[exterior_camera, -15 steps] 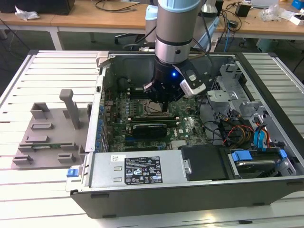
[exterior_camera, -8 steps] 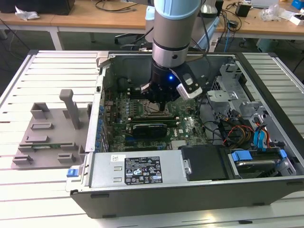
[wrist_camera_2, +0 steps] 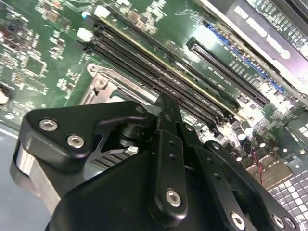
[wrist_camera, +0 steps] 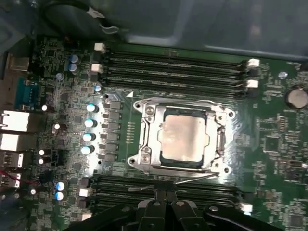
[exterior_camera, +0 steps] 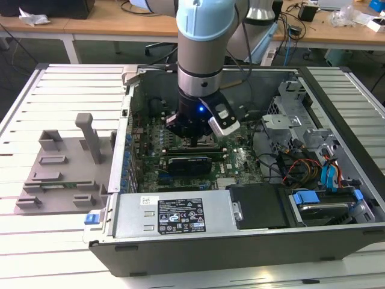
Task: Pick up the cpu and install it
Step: 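Install the second cpu locking lever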
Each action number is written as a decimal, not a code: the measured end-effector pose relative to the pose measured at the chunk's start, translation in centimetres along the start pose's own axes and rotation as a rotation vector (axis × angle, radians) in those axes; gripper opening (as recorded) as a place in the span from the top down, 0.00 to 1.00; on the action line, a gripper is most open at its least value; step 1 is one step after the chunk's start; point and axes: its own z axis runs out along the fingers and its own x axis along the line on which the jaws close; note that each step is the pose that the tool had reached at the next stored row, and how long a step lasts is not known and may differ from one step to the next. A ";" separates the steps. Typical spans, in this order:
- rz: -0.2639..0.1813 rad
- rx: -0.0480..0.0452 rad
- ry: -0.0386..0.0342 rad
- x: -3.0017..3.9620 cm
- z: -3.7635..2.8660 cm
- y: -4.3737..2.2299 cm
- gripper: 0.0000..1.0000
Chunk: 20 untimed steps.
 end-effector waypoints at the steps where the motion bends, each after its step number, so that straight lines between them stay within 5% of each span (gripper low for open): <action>1: 0.000 -0.0001 0.0001 0.02 0.13 -0.02 0.89; 7: 0.000 -0.0006 0.0000 0.66 1.33 -0.04 0.89; 12: 0.000 -0.0021 -0.0003 1.90 1.37 0.26 0.89; 20: -0.001 -0.0050 -0.0004 2.71 1.73 1.40 0.89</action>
